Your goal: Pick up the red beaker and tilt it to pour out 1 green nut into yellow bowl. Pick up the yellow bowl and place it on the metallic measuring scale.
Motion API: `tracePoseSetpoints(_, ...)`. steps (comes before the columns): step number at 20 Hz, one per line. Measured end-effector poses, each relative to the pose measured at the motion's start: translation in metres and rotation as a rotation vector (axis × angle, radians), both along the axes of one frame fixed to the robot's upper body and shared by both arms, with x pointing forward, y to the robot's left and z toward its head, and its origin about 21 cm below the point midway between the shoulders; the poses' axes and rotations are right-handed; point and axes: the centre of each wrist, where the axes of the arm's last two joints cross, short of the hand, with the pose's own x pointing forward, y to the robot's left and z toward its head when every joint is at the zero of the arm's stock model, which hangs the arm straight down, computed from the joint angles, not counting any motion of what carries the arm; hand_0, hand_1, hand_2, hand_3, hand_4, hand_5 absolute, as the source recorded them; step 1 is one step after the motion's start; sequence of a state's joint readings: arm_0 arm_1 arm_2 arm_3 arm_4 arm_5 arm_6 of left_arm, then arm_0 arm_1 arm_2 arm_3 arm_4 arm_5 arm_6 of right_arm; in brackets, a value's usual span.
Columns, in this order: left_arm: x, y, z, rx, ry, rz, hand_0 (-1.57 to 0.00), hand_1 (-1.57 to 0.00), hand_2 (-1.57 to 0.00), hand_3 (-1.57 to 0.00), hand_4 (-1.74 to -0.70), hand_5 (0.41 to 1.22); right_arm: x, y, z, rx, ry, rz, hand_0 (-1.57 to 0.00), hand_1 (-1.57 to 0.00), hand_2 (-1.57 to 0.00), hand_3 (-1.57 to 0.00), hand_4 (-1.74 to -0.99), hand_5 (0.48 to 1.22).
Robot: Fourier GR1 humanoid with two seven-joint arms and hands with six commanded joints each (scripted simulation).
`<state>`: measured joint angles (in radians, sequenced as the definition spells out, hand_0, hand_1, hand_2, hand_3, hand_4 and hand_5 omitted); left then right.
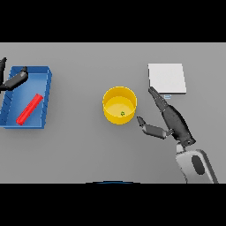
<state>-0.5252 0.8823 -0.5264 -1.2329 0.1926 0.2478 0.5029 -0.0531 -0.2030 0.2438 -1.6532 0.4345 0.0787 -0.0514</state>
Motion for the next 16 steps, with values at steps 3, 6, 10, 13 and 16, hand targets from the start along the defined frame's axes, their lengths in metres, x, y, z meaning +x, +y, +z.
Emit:
tracePoseSetpoints(3,-0.001,-0.004,0.001,-0.003,0.005,-0.013,0.00,0.00,0.00,0.00,-0.80,0.708,0.016,0.002,0.018,-0.212,-0.047,0.086,0.00,0.00,0.00,0.00,-1.279,0.671)
tracePoseSetpoints(6,0.001,-0.006,-0.001,-0.006,0.013,-0.010,0.00,0.00,0.00,0.00,-0.79,0.716,0.029,0.013,0.028,-0.416,-0.088,0.221,0.00,0.00,0.00,0.00,-1.276,0.666)
tracePoseSetpoints(10,-0.002,-0.007,-0.005,-0.006,0.016,-0.017,0.00,0.00,0.00,0.00,-0.80,0.723,0.048,0.030,0.036,-0.546,-0.105,0.334,0.00,0.00,0.00,0.00,-1.273,0.656)
tracePoseSetpoints(13,0.000,-0.005,-0.005,0.002,0.014,-0.013,0.00,0.00,0.00,0.00,-0.80,0.720,0.060,0.039,0.037,-0.609,-0.087,0.403,0.00,0.00,0.00,0.00,-1.276,0.670)
tracePoseSetpoints(16,-0.001,-0.004,-0.003,0.005,0.011,-0.020,0.00,0.00,0.00,0.00,-0.80,0.716,0.068,0.044,0.039,-0.675,-0.075,0.485,0.00,0.00,0.00,0.00,-1.261,0.685)
